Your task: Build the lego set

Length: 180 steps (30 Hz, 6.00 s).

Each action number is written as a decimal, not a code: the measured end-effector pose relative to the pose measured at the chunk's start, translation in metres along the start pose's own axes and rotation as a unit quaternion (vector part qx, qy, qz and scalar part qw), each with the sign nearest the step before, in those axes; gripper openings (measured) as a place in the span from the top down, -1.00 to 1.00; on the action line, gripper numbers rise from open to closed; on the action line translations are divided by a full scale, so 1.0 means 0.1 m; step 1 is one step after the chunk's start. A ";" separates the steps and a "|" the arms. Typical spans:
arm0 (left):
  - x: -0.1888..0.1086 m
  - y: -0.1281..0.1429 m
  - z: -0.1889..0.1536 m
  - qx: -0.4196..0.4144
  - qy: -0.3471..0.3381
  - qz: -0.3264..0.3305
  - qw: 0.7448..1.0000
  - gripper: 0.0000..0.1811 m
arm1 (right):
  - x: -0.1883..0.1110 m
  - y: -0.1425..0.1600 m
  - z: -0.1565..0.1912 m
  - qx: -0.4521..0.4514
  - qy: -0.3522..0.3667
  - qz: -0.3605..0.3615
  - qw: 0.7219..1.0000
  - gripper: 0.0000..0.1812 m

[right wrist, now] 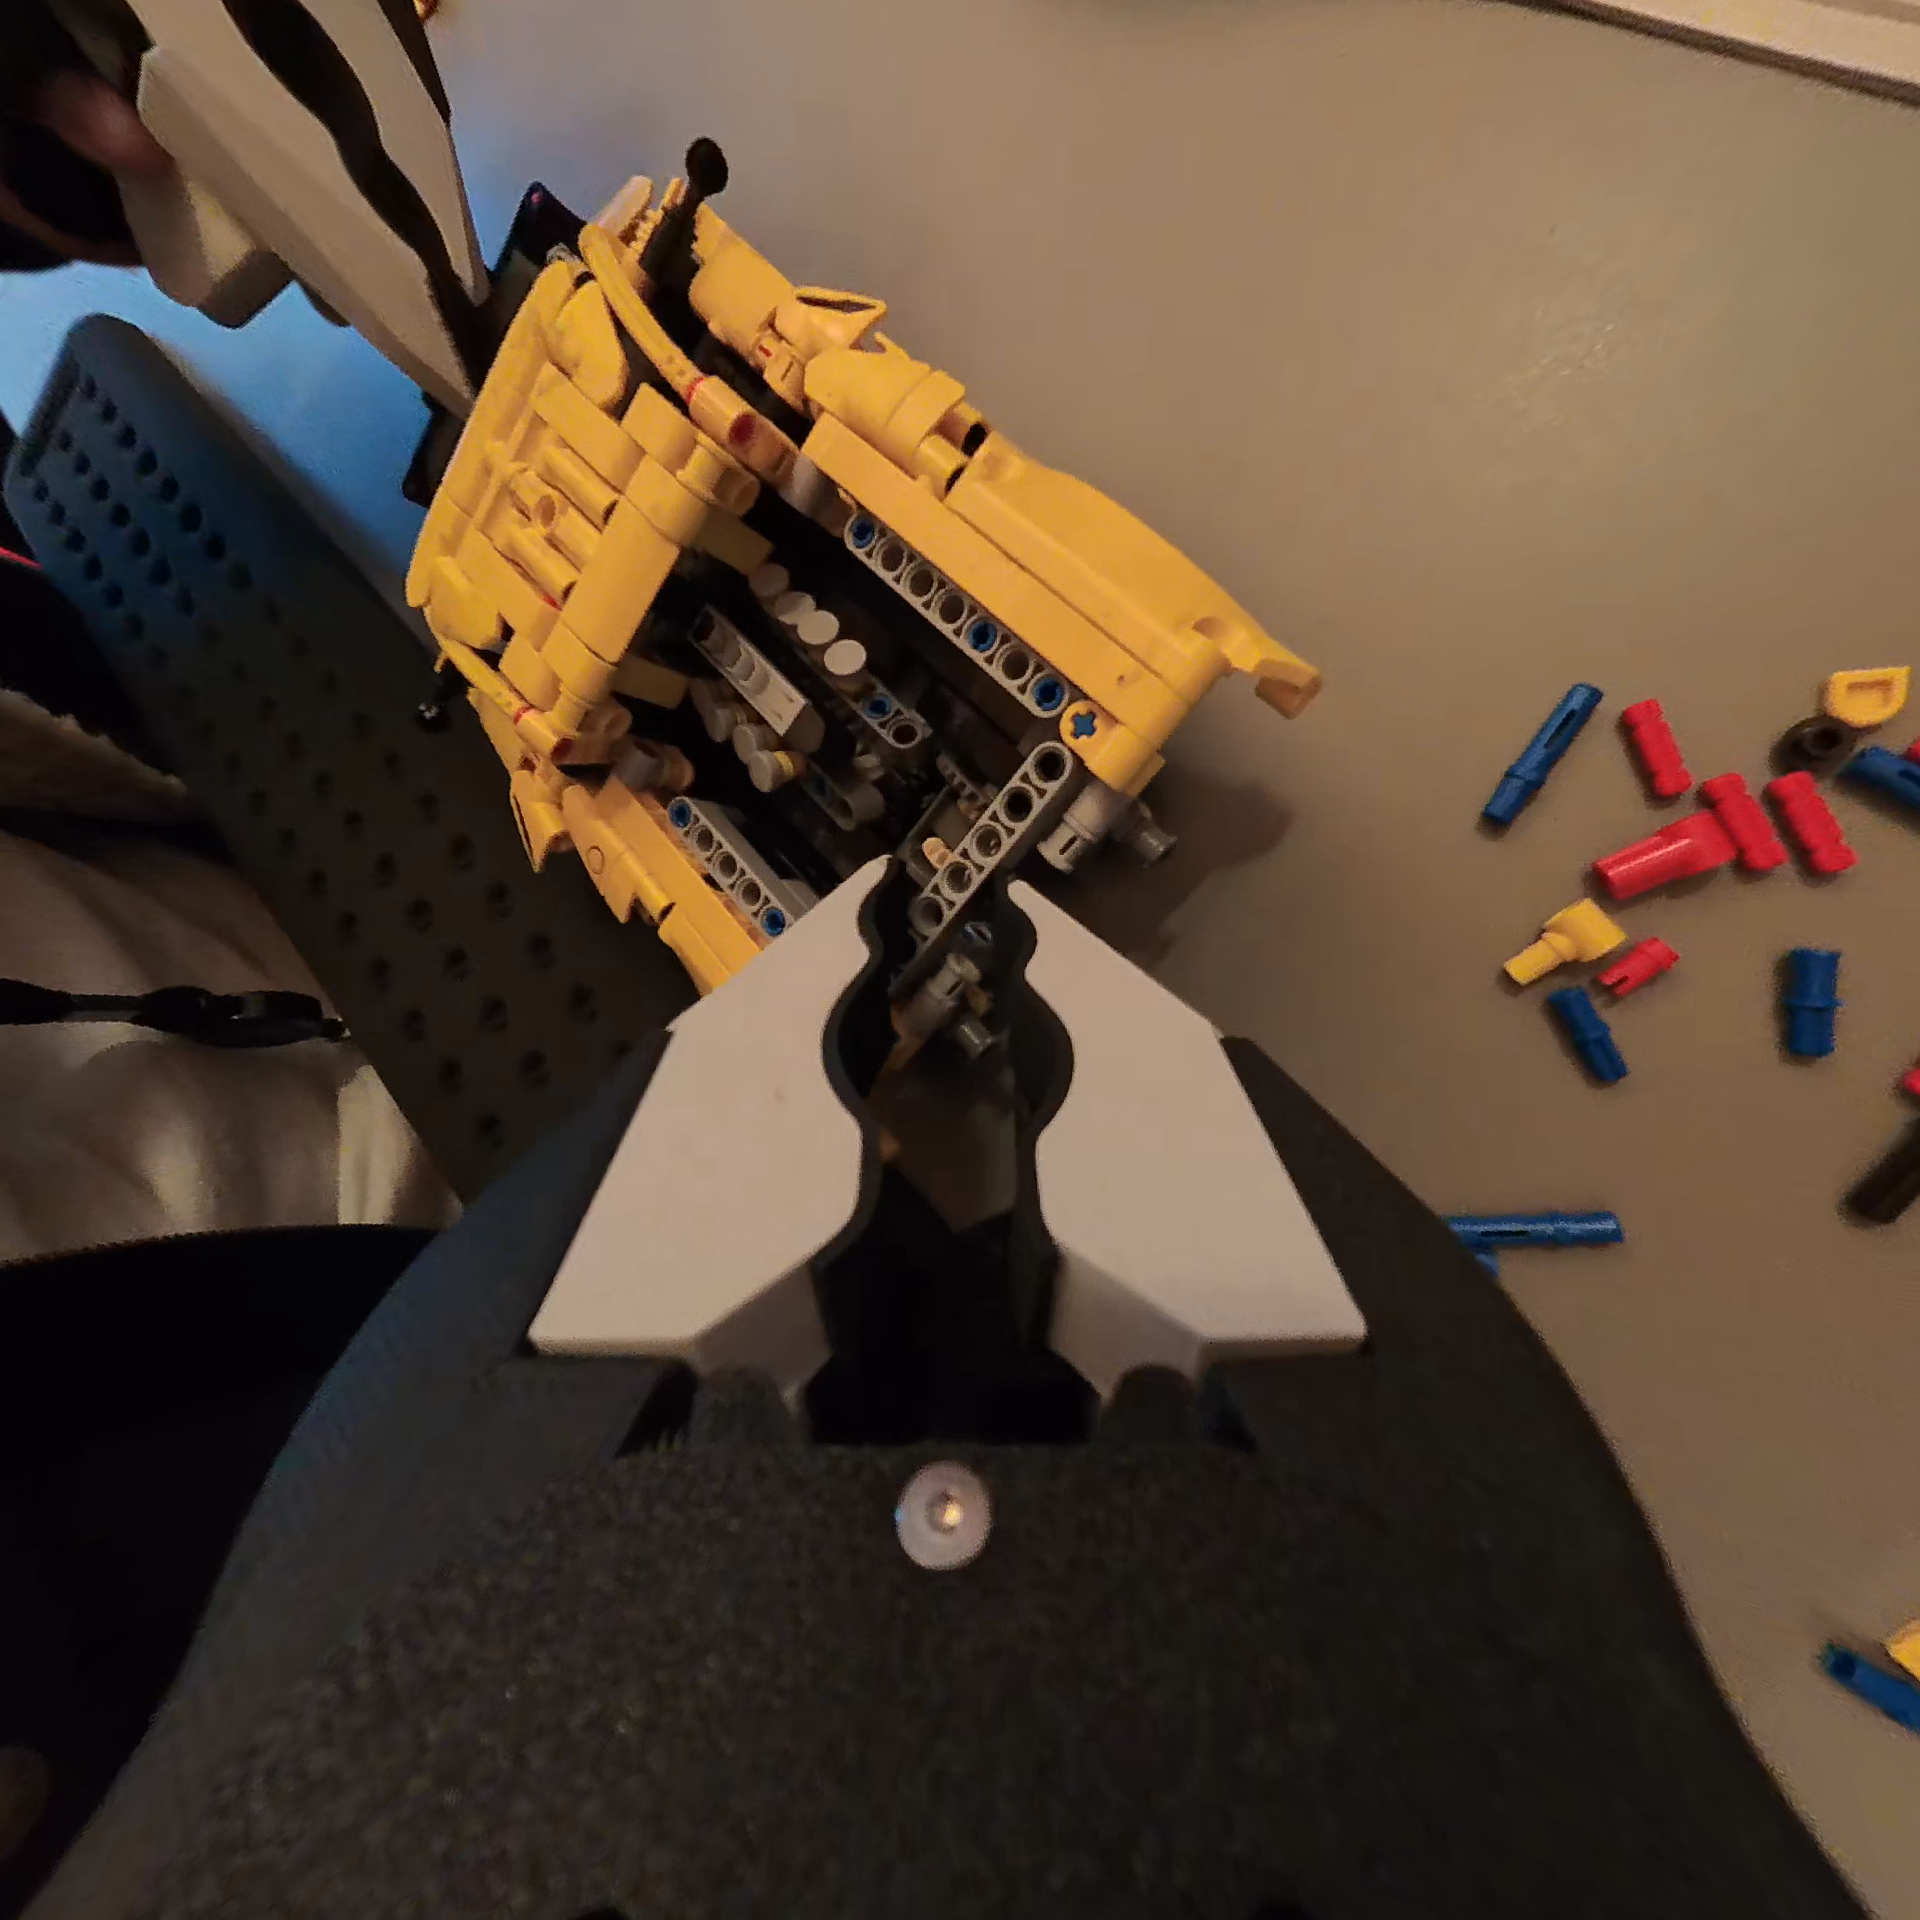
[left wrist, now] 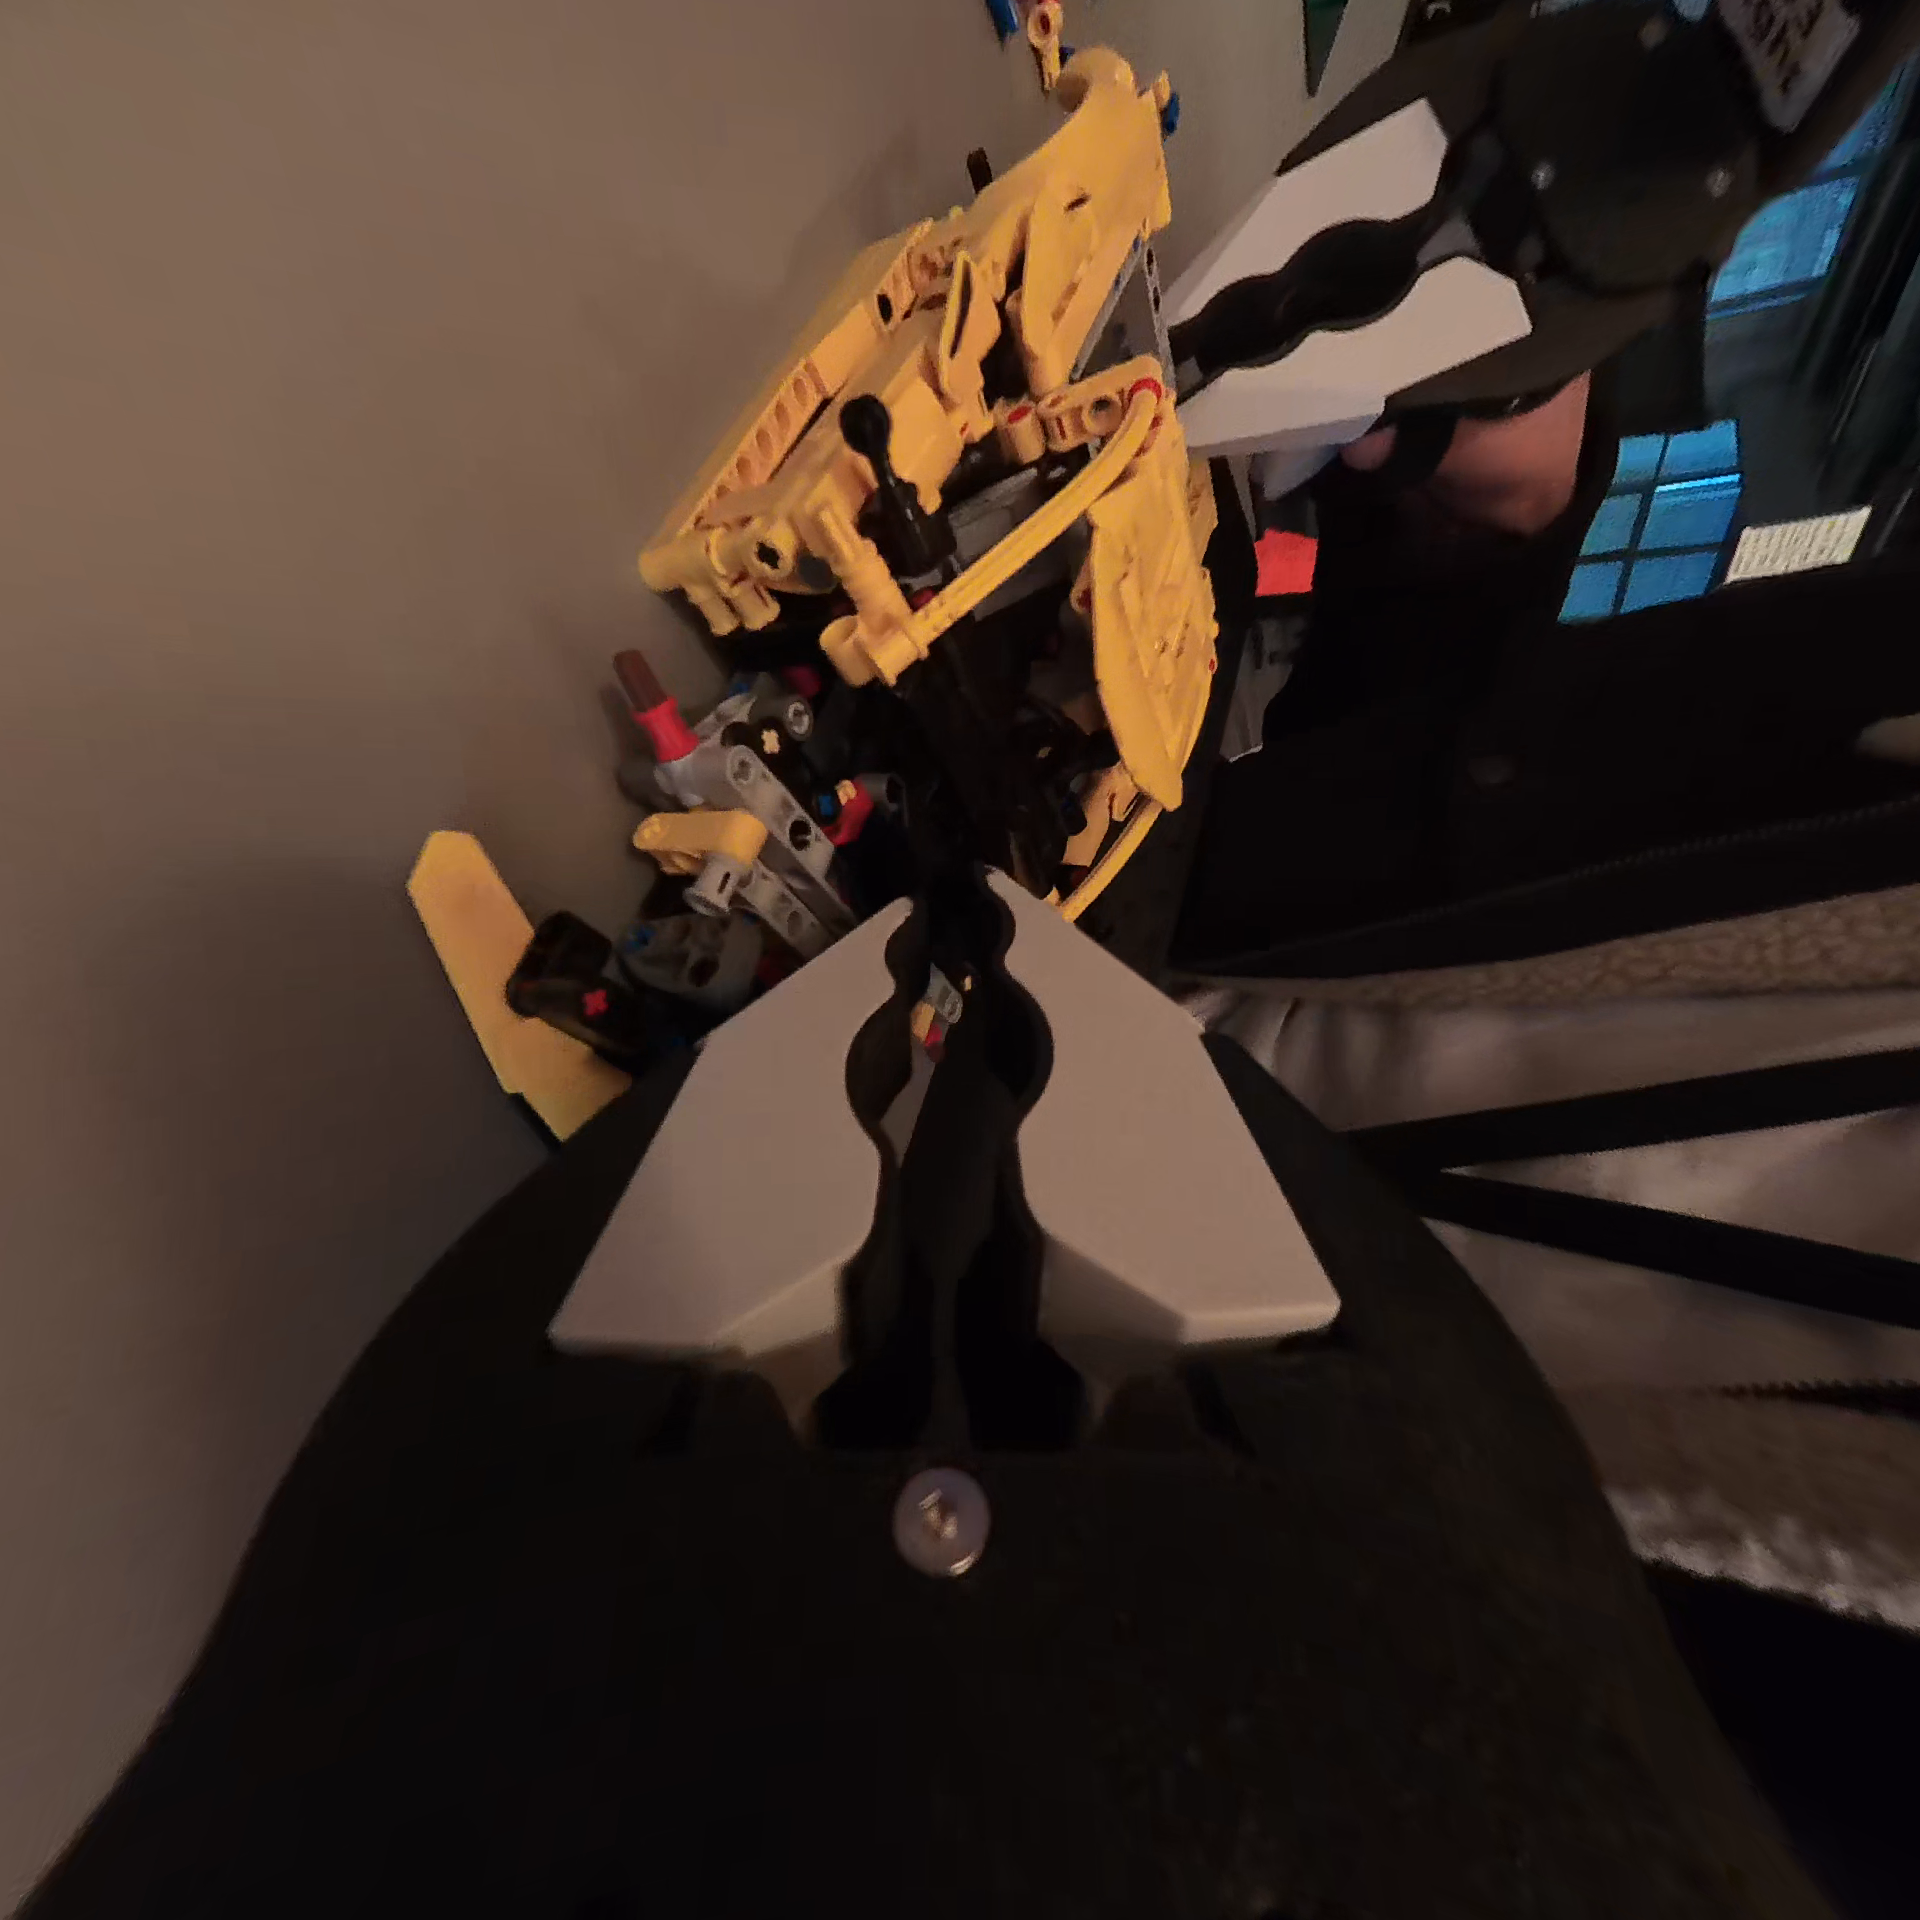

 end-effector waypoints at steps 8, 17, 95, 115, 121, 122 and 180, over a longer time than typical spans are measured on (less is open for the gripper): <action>-0.06 0.02 -0.05 0.042 -0.020 -0.027 0.999 0.77 | 0.01 -0.02 -0.04 0.003 -0.015 -0.010 1.000 0.84; -0.06 -0.06 0.04 0.043 -0.025 -0.045 0.998 0.92 | 0.02 -0.02 -0.03 0.016 -0.021 -0.016 1.000 0.84; -0.33 0.49 0.19 0.350 -0.258 -0.138 0.890 0.70 | 0.87 -0.63 1.59 -0.147 0.193 -0.155 0.958 0.28; -0.30 0.55 0.18 0.315 -0.202 -0.153 0.915 0.89 | 0.96 -0.60 1.60 -0.163 0.277 -0.208 0.924 0.38; -0.30 0.55 0.19 0.309 -0.199 -0.155 0.917 0.89 | 0.96 -0.64 1.54 -0.169 0.301 -0.196 0.918 0.47; -0.30 0.55 0.18 0.309 -0.199 -0.155 0.917 0.89 | 0.96 -0.64 1.55 -0.170 0.303 -0.193 0.918 0.47; -0.46 -0.06 0.10 0.535 -0.289 -0.082 0.790 0.54 | 0.75 -0.52 1.11 -0.172 0.209 -0.201 0.941 0.58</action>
Point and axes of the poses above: each gripper's, where its closed fingertips meet, x out along the fingers, y out of its underside, z = x × y across the jaws, the point moved 5 cm from there along -x, back along the fingers, and after that the axes turned 8 degrees about y, right-handed, at the moved point
